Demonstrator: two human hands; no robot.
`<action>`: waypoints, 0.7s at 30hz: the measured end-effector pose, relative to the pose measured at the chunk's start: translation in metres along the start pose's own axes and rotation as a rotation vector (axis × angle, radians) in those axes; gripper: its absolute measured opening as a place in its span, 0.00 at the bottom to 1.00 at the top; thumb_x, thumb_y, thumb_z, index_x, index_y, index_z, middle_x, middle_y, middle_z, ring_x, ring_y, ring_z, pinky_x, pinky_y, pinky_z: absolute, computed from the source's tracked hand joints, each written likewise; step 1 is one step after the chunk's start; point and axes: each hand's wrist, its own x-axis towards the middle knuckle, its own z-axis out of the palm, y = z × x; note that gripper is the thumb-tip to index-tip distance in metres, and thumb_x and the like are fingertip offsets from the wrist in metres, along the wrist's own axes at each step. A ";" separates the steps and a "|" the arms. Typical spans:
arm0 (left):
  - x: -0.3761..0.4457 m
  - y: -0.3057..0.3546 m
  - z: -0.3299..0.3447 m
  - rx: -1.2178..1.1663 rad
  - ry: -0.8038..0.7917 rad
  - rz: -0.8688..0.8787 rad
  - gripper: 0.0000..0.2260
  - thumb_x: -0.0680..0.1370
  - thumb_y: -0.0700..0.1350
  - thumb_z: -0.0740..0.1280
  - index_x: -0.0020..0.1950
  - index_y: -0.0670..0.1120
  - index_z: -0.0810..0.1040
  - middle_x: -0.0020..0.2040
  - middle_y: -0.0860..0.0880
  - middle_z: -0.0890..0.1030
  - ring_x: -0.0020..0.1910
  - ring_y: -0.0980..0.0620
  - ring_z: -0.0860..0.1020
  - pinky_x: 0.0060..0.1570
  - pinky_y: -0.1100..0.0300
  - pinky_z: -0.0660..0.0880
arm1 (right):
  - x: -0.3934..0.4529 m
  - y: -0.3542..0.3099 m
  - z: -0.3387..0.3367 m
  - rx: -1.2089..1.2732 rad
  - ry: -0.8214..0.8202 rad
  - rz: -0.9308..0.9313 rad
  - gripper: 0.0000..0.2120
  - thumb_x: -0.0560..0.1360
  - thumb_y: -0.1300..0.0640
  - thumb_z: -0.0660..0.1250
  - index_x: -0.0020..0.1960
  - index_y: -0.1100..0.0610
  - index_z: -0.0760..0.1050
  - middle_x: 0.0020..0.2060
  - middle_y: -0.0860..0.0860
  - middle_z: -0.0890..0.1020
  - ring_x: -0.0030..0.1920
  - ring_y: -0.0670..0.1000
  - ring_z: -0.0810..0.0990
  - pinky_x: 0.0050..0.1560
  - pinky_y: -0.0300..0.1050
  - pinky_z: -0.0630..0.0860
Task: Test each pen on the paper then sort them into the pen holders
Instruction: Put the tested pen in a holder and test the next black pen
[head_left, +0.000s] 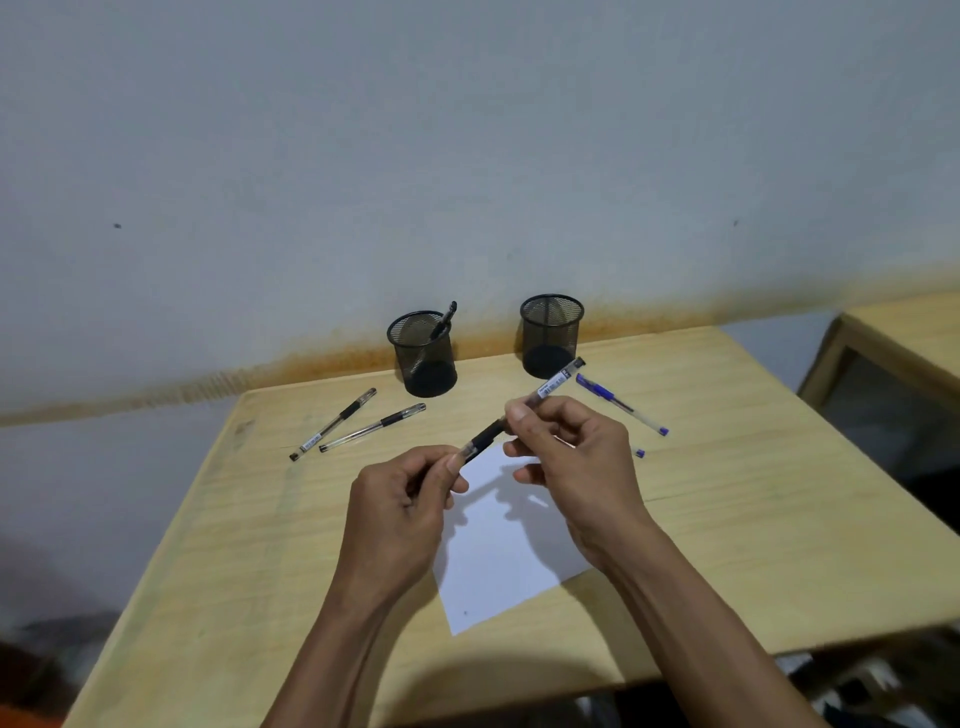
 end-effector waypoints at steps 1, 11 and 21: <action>0.001 0.001 0.003 0.002 -0.010 0.001 0.07 0.79 0.44 0.68 0.45 0.56 0.83 0.35 0.53 0.83 0.33 0.56 0.77 0.37 0.56 0.76 | -0.001 0.001 -0.001 0.000 0.027 0.003 0.05 0.77 0.55 0.74 0.49 0.57 0.84 0.36 0.47 0.85 0.38 0.44 0.85 0.35 0.38 0.79; 0.011 0.009 0.065 0.150 -0.266 0.147 0.23 0.74 0.56 0.71 0.69 0.57 0.74 0.56 0.61 0.80 0.54 0.66 0.77 0.51 0.62 0.75 | -0.033 -0.011 -0.079 -0.035 0.447 -0.079 0.05 0.77 0.56 0.75 0.46 0.58 0.84 0.35 0.45 0.86 0.37 0.47 0.85 0.34 0.40 0.79; -0.020 0.037 0.214 0.310 -0.649 0.477 0.24 0.79 0.57 0.64 0.75 0.53 0.67 0.75 0.51 0.68 0.74 0.51 0.64 0.72 0.52 0.63 | -0.113 -0.021 -0.215 -0.108 0.975 -0.117 0.06 0.76 0.56 0.75 0.44 0.60 0.83 0.34 0.53 0.85 0.37 0.50 0.85 0.35 0.44 0.80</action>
